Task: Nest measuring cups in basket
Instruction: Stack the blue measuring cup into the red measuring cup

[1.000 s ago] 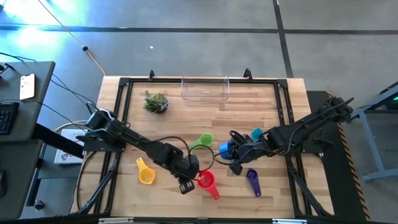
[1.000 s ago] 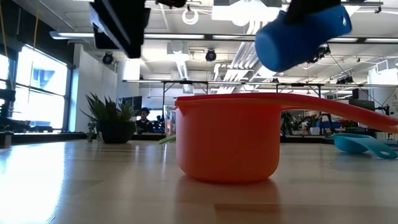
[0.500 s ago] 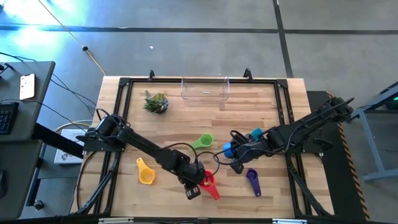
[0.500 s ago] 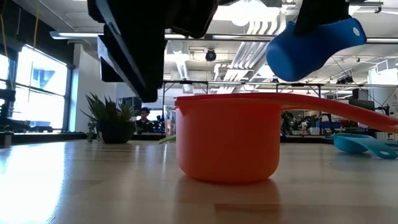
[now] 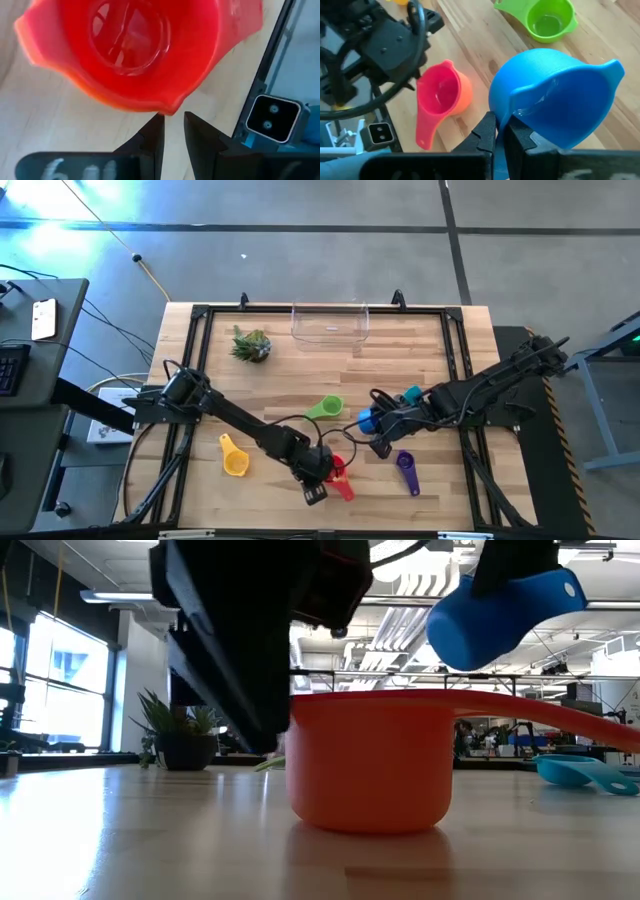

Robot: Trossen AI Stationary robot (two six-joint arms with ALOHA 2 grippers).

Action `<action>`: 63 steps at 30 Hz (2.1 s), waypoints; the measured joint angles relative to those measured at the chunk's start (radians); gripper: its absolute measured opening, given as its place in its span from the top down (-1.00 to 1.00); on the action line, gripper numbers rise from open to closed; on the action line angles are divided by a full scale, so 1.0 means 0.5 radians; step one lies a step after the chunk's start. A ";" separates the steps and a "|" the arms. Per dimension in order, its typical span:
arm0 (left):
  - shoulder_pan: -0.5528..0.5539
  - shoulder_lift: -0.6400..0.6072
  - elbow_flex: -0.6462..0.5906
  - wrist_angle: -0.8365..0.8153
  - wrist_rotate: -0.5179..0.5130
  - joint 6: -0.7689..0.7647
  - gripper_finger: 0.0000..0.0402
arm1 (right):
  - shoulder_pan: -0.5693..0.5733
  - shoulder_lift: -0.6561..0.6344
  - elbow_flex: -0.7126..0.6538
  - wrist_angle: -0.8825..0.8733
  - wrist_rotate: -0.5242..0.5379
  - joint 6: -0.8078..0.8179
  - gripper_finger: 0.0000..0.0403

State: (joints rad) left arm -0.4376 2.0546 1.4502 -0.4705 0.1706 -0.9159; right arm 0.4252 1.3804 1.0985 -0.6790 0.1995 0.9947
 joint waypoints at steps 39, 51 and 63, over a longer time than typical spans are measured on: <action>0.213 -0.081 0.006 0.251 0.056 0.011 0.69 | 0.018 0.001 0.000 0.248 -0.244 -0.026 0.97; 0.220 -0.621 0.006 -0.061 -0.151 0.147 0.69 | 0.036 0.001 0.000 0.547 -0.204 -0.267 0.97; 0.221 -1.143 0.005 -0.111 -0.367 0.187 0.69 | -0.014 0.005 0.207 0.680 -0.079 -1.130 0.97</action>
State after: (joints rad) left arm -0.3271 1.4834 1.4528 -0.5261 -0.0131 -0.8222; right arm 0.4183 1.3831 1.2020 -0.3391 0.1601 0.4298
